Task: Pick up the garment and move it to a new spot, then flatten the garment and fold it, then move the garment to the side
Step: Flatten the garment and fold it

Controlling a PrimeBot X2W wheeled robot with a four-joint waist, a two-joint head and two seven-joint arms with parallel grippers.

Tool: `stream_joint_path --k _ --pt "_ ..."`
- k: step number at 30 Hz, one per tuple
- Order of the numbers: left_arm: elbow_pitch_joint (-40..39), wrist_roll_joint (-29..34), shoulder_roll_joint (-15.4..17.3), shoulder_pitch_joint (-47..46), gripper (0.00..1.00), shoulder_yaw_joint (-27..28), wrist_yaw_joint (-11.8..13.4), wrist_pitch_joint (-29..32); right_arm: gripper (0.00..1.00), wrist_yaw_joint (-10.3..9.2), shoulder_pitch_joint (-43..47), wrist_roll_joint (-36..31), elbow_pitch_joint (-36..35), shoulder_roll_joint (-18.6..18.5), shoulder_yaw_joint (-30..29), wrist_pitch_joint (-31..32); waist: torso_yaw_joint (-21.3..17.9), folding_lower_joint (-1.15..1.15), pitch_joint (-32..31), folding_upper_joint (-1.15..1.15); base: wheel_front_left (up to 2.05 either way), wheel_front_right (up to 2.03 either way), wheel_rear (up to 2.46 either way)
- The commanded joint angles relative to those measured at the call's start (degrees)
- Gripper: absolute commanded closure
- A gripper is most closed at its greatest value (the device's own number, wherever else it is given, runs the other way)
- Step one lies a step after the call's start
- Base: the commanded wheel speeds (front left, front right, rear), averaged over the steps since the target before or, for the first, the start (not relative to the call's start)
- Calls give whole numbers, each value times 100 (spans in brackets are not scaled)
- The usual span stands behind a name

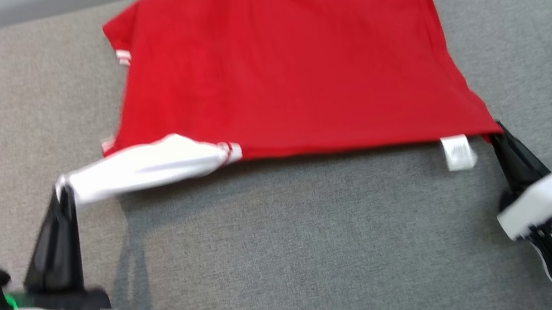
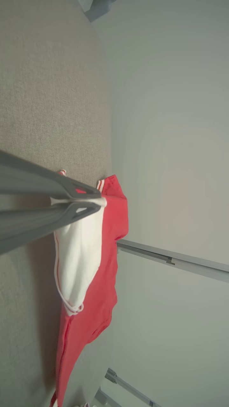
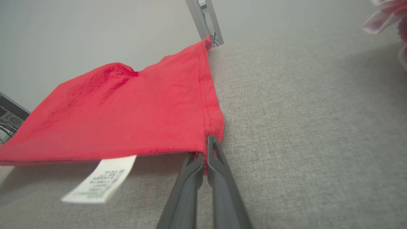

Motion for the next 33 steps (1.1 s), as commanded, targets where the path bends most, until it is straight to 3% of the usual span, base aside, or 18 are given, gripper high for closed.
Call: stream_joint_path --k 1,8,9,10,15,21,27,33 --pt "-268 -22 94 281 100 78 159 113 100 -2 280 -51 -158 -53 -151 108 -15 0 -146 0 0 0 0" --pt "-1592 -67 351 1556 100 46 720 911 100 -2 1696 -309 -1517 111 -1053 923 102 0 -496 0 0 0 0" --pt "-1952 -45 422 1788 100 61 860 1114 100 -2 2122 -513 -2061 220 -1407 1294 133 0 -554 0 0 0 0" --pt "-1952 -45 422 1788 100 61 860 1114 100 -2 2122 -513 -2061 220 -1407 1294 133 0 -554 0 0 0 0" --pt "-2612 -25 615 2243 100 51 1138 1590 100 -2 3118 -942 -3491 678 -2199 2481 177 0 -711 0 0 0 0" --pt "-3133 -29 814 2578 100 183 1391 1967 100 -2 3943 -1122 -4816 889 -2818 3761 170 0 -812 0 0 0 0" --pt "-3312 -45 875 2717 100 247 1483 2073 100 -2 4224 -880 -5108 898 -2995 4171 144 0 -839 0 0 0 0" --pt "-3112 -73 974 2294 100 209 1246 2075 100 -2 3913 -1181 -5194 896 -2874 4375 127 0 -676 0 0 0 0"
